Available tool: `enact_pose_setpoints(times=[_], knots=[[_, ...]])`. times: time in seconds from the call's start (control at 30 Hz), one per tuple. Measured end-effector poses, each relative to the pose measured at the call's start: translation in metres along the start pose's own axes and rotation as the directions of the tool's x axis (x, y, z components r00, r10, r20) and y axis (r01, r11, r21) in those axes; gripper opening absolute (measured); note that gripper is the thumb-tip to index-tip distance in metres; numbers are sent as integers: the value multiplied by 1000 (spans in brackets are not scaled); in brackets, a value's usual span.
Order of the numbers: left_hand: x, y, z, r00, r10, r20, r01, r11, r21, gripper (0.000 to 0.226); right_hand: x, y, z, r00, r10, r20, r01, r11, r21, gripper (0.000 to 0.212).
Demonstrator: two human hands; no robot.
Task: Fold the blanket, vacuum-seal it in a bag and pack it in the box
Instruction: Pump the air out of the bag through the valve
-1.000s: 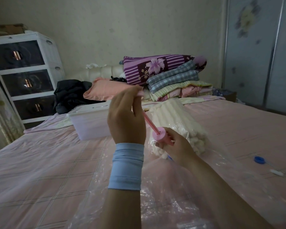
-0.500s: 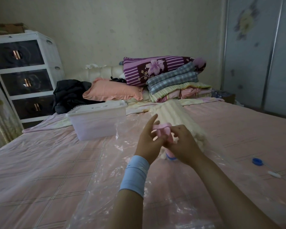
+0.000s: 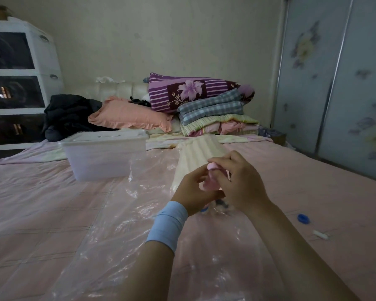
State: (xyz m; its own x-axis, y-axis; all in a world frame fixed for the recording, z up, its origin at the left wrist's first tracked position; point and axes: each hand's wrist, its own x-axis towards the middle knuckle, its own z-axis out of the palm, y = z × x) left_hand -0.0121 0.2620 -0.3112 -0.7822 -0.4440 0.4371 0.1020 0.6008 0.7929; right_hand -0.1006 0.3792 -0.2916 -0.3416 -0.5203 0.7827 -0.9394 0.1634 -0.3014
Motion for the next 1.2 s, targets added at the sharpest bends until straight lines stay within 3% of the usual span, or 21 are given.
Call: enact_pose_setpoints(times=[0.07, 0.13, 0.23, 0.3, 0.37, 0.47, 0.5, 0.57, 0.67, 0.73, 0.8, 0.87, 0.93, 0.97, 1.03, 1.1, 1.2], knots=[[3, -2, 5, 996, 1, -94, 1, 1000, 24, 51, 4, -2, -11, 996, -88, -30, 85, 992, -96, 22], [3, -5, 9, 991, -7, -137, 7, 1000, 1, 53, 14, -7, -29, 971, -187, -151, 171, 979, -114, 21], [1, -12, 12, 992, -13, -124, 9, 999, -33, 57, 26, -17, -58, 893, -244, -379, 227, 970, -90, 24], [1, -12, 15, 994, -20, -109, 15, 999, -51, 58, 28, -19, -62, 859, -244, -450, 218, 970, -109, 24], [1, -13, 17, 993, -13, -113, 8, 999, -42, 61, 21, -15, -49, 896, -205, -394, 185, 979, -89, 30], [0, -13, 18, 993, 1, -120, -4, 1000, -28, 55, -3, -4, -15, 997, -75, -35, 72, 995, -70, 46], [-1, -13, 18, 993, 0, -115, -3, 1000, -23, 49, -9, 0, -8, 997, -45, 67, 51, 994, -92, 49], [-2, -15, 17, 992, -1, -124, -2, 1000, -23, 45, -7, -2, -9, 992, -45, 121, 57, 993, -105, 42], [-3, -17, 14, 988, 10, -151, -17, 999, -42, 56, 12, -20, -35, 976, -171, -135, 162, 984, -75, 39], [-3, -16, 12, 992, 8, -122, -11, 1000, -26, 55, 22, -29, -50, 901, -222, -373, 217, 975, -55, 33], [-3, -17, 12, 996, 3, -95, -2, 1000, 11, 52, 21, -32, -47, 845, -219, -488, 222, 974, -52, 30], [-3, -17, 13, 995, 5, -101, -1, 999, 37, 52, 9, -25, -31, 892, -209, -402, 211, 977, -39, 32], [-4, -17, 14, 991, -14, -129, 15, 1000, 5, 45, -8, -16, -11, 973, -159, -167, 151, 987, -56, 41], [-4, -17, 14, 990, -24, -141, 23, 1000, -13, 41, -13, -13, -6, 991, -121, -58, 115, 989, -88, 47], [-5, -15, 15, 988, -24, -154, 21, 1000, -23, 41, -10, -11, -7, 996, -87, 28, 90, 989, -121, 54], [-6, -15, 15, 986, -12, -167, 11, 1000, -8, 47, 2, -18, -23, 985, -159, -66, 150, 980, -131, 46], [-7, -16, 12, 985, -23, -169, 23, 1000, 1, 53, 20, -35, -54, 878, -269, -397, 231, 963, -140, 26]])
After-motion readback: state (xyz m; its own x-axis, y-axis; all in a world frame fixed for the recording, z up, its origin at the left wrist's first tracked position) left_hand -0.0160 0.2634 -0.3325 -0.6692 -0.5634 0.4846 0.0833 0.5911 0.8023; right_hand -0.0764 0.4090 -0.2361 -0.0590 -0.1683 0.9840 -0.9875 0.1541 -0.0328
